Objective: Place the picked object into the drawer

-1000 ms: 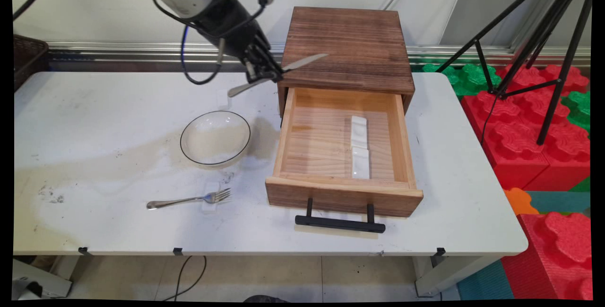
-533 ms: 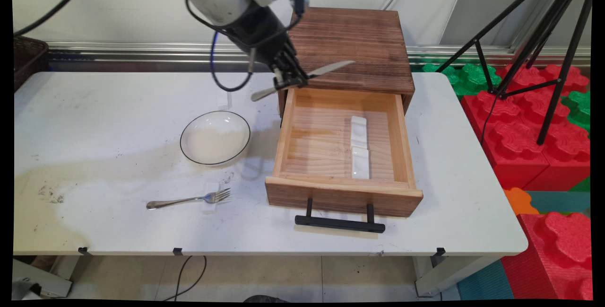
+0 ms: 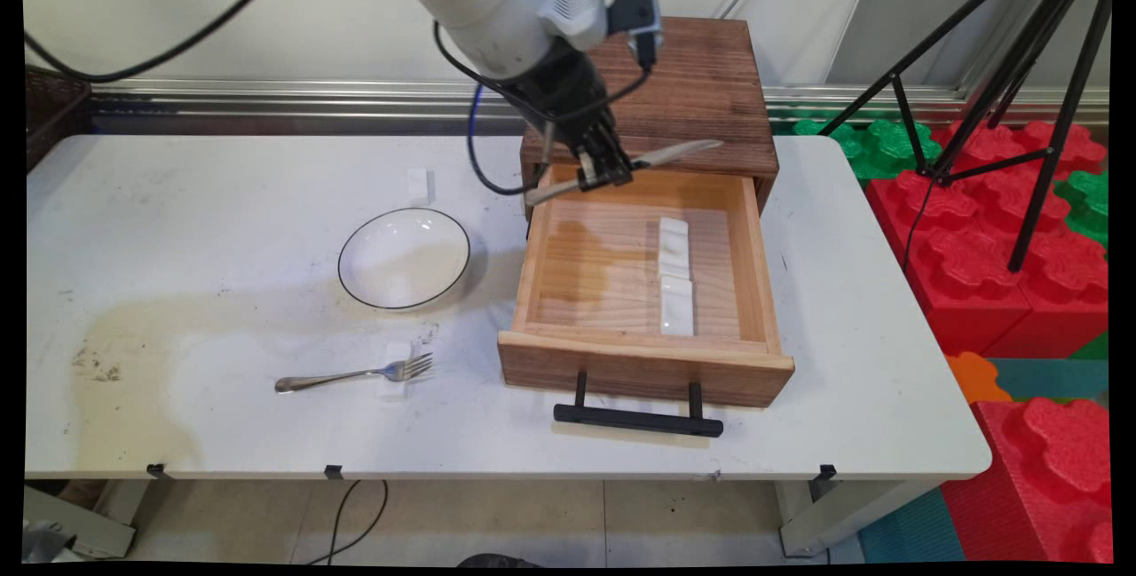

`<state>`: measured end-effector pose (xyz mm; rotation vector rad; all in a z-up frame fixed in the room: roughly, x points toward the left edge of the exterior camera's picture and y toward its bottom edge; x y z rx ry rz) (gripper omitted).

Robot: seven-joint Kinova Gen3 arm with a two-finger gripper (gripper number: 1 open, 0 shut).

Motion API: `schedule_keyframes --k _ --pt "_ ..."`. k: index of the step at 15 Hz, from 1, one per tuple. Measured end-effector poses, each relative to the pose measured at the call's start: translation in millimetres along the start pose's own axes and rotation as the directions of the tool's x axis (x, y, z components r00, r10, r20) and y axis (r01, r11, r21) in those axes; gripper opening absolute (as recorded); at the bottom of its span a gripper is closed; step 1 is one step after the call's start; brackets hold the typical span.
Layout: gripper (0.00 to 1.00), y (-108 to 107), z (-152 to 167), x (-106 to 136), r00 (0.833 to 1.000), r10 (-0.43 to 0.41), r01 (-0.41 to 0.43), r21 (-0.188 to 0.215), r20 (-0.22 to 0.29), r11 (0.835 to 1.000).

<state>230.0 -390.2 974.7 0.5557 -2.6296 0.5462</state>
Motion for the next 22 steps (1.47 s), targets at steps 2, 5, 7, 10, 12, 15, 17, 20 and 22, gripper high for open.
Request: schedule_keyframes --k 2,5,7,10,12,15,17,20,22 --pt "0.0 0.8 13.9 7.9 1.0 0.006 -0.006 -0.005 0.001 1.0" --pt "0.0 0.6 30.9 15.3 1.0 0.008 -0.008 -0.009 0.004 1.0" --pt "0.0 0.2 41.4 19.5 1.0 0.01 -0.01 -0.012 0.005 1.0" --pt "0.0 -1.2 63.0 27.2 1.0 0.012 -0.012 -0.016 0.009 1.0" --pt "0.0 -1.9 72.8 29.1 1.0 0.01 -0.009 -0.018 0.013 1.0" --pt "0.0 -3.6 91.1 29.4 1.0 0.002 -0.001 -0.023 0.027 1.0" --pt "0.0 -5.0 101.7 28.1 0.999 -0.003 0.004 -0.025 0.036 1.0" --pt "0.0 -7.1 116.3 24.9 0.999 -0.008 0.009 -0.029 0.05 1.0" --pt "0.0 -8.2 124.6 21.8 0.998 -0.011 0.013 -0.033 0.058 0.999"
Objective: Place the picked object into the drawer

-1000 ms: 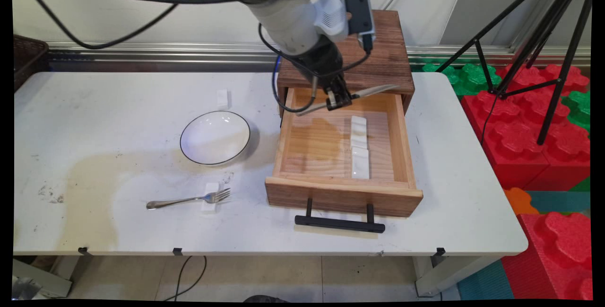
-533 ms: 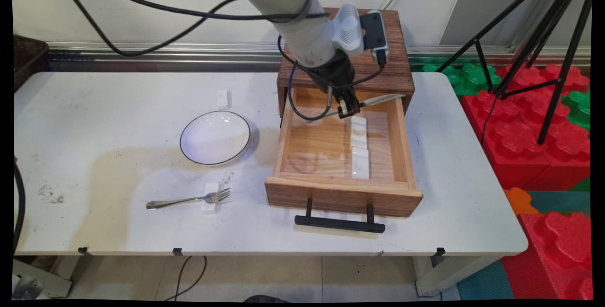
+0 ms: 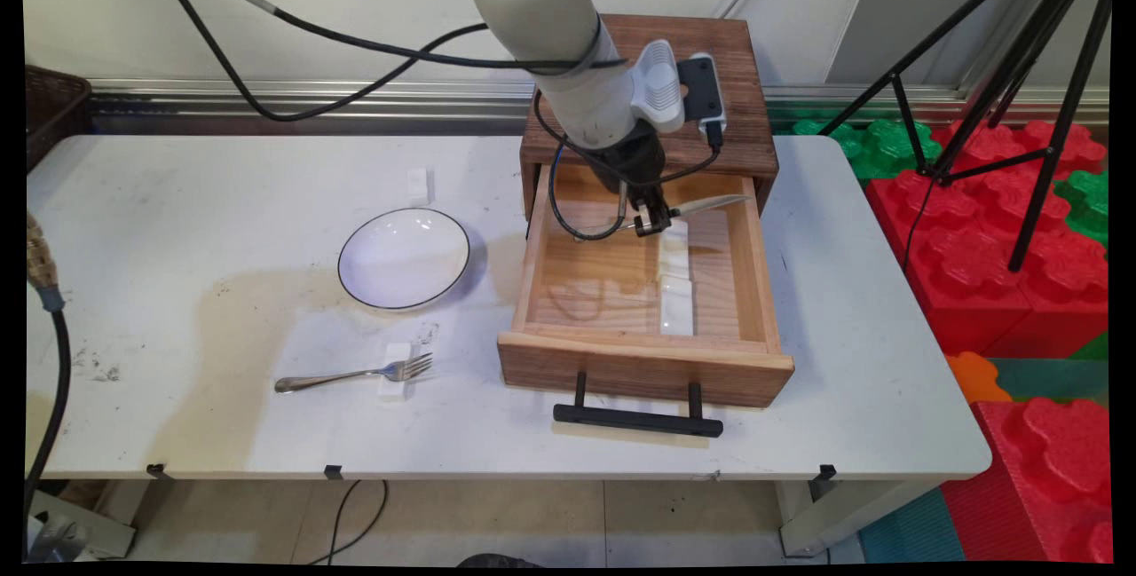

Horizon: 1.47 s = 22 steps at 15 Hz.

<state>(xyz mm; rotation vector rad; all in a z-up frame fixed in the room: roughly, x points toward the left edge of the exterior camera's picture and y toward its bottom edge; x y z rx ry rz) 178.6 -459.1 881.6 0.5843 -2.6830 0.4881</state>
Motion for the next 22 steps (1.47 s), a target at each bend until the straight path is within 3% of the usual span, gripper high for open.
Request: schedule_keyframes --k 12,22 --pt "0.0 -5.6 29.8 -20.4 0.999 0.001 0.0 -0.028 0.038 1.0" --pt "0.0 -5.1 41.9 -27.1 0.999 0.009 -0.007 -0.05 0.035 0.999"
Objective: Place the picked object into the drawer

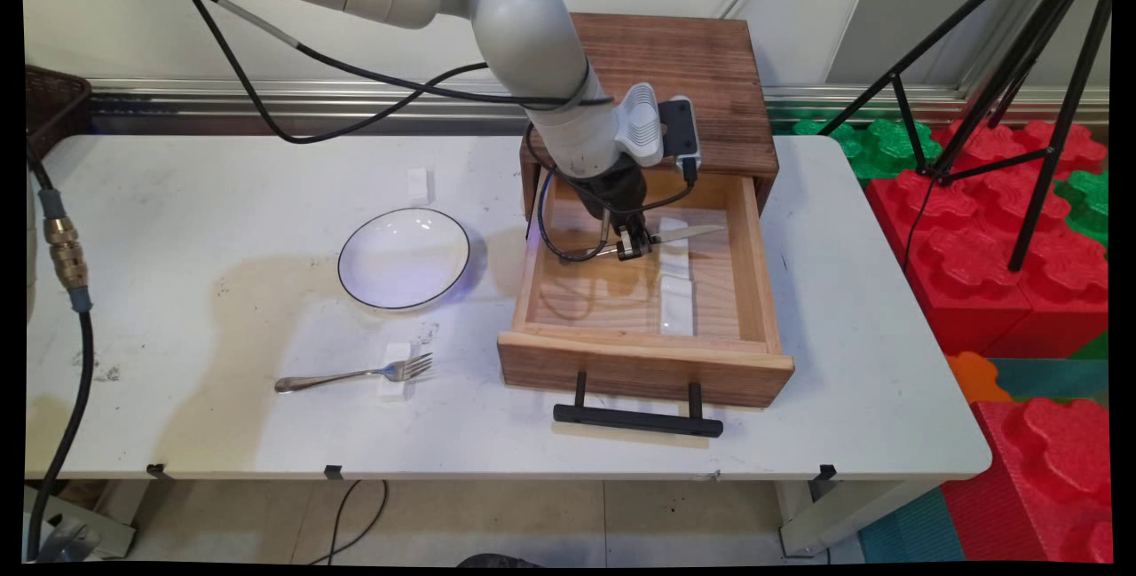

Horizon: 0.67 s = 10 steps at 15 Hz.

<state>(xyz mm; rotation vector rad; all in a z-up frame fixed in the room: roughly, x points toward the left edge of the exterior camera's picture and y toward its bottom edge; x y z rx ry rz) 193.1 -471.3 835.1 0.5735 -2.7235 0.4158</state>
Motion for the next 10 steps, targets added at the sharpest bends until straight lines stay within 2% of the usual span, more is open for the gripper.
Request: schedule_keyframes --k 10 --pt "0.0 0.9 10.0 3.1 1.0 0.012 -0.013 -0.016 -0.014 1.0"
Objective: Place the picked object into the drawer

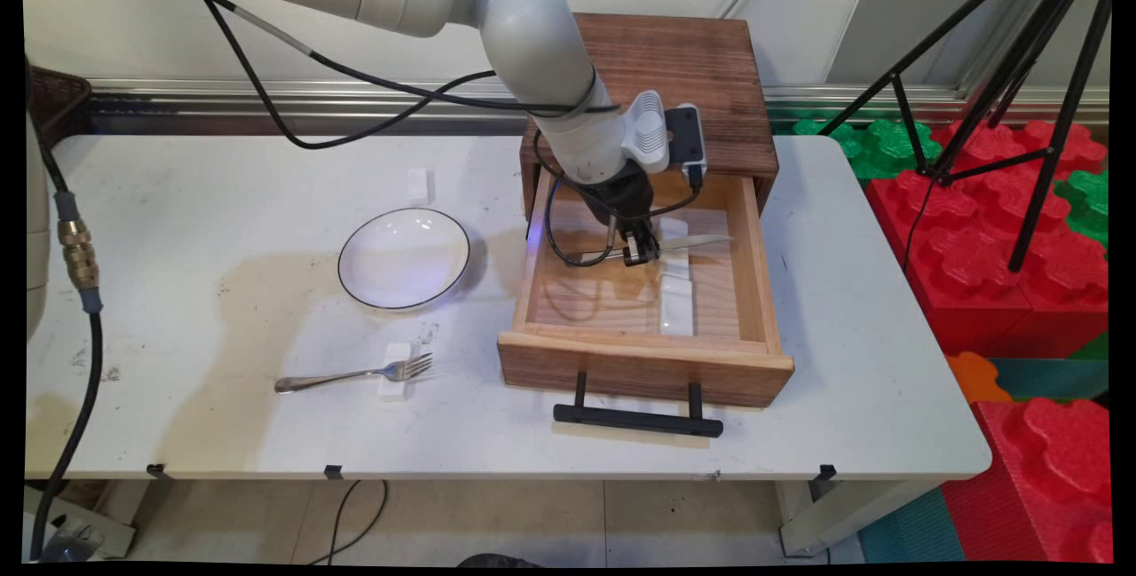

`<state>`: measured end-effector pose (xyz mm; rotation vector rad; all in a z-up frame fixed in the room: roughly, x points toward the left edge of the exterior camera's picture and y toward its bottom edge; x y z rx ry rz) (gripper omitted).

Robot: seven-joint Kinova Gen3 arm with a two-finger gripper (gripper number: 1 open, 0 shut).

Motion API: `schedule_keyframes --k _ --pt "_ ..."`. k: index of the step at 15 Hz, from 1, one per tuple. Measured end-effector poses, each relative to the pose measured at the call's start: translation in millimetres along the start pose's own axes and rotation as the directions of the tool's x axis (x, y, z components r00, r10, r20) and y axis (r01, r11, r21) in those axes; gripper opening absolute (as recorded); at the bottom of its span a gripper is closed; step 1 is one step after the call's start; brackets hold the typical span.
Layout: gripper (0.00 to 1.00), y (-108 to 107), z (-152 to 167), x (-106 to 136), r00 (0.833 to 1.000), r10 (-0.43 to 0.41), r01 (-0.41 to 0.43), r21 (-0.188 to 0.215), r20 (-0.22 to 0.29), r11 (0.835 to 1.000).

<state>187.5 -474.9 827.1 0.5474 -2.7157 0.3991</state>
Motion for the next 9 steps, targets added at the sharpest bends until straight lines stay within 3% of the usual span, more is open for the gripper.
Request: schedule_keyframes --k 1,2,9 --pt "0.0 0.0 1.1 0.3 1.0 0.002 -0.002 -0.001 -0.001 1.0" --pt "1.0 0.0 1.8 0.6 1.0 0.003 -0.003 -0.002 -0.002 1.0" --pt "1.0 -0.9 3.9 2.5 1.0 0.005 -0.005 0.003 -0.011 1.0"
